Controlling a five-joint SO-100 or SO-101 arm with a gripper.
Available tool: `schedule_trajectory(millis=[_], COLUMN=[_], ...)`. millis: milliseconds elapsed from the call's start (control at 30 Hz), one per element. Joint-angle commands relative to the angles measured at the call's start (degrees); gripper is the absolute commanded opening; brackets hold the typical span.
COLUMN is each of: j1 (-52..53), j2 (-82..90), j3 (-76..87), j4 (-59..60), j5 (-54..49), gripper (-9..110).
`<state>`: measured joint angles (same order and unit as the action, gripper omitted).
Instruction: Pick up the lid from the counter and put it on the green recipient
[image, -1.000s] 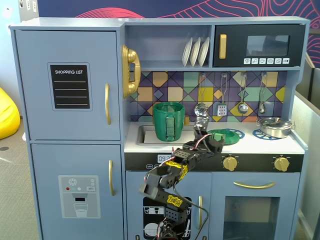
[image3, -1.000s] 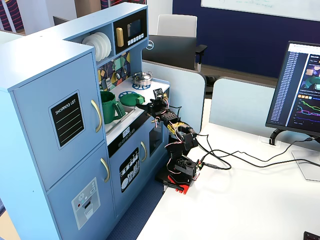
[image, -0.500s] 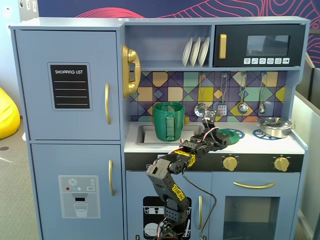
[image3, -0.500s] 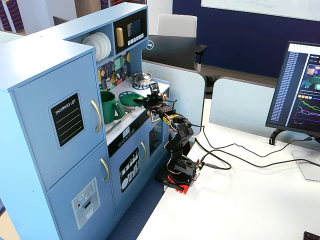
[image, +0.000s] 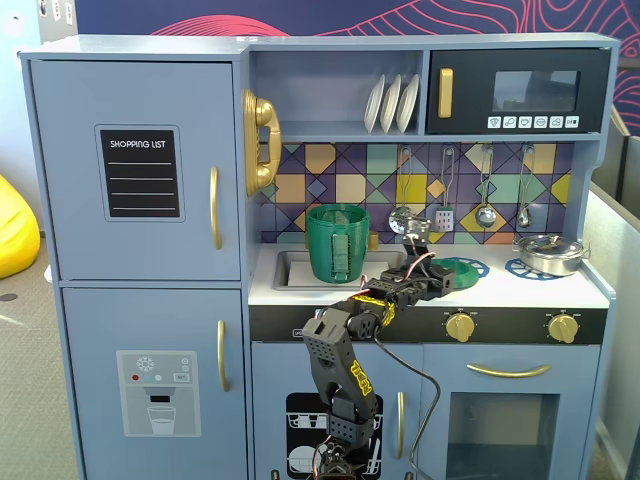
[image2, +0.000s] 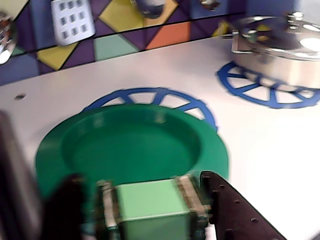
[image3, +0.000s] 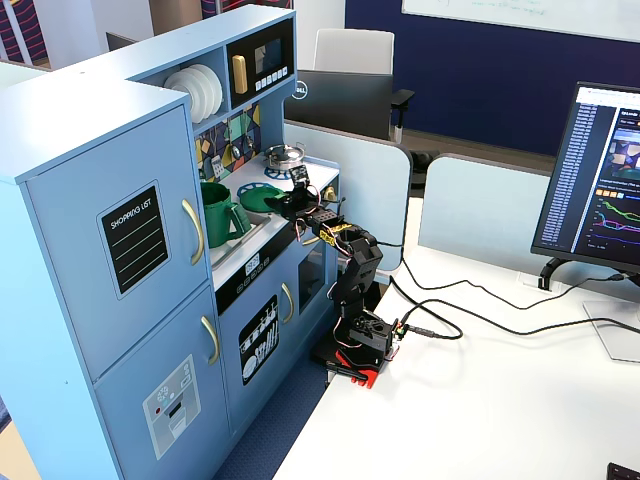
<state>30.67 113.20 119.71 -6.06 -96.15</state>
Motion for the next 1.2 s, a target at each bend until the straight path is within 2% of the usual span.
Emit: schedule_trajectory(millis=[0,267,733,967,1167], j1=[-1.76,-1.76,-11.43,-19.25,-22.68], j2=[0.26,1.85,9.32,9.58,8.0], j3=[-4.48,-10.28,-39.64,-45.44,-45.97], j4=[-2.99,-1.49,30.76,36.91,37.09], j5=[-0.44,-0.7,2.64,1.49,1.14], gripper=[0,0,0,0,0])
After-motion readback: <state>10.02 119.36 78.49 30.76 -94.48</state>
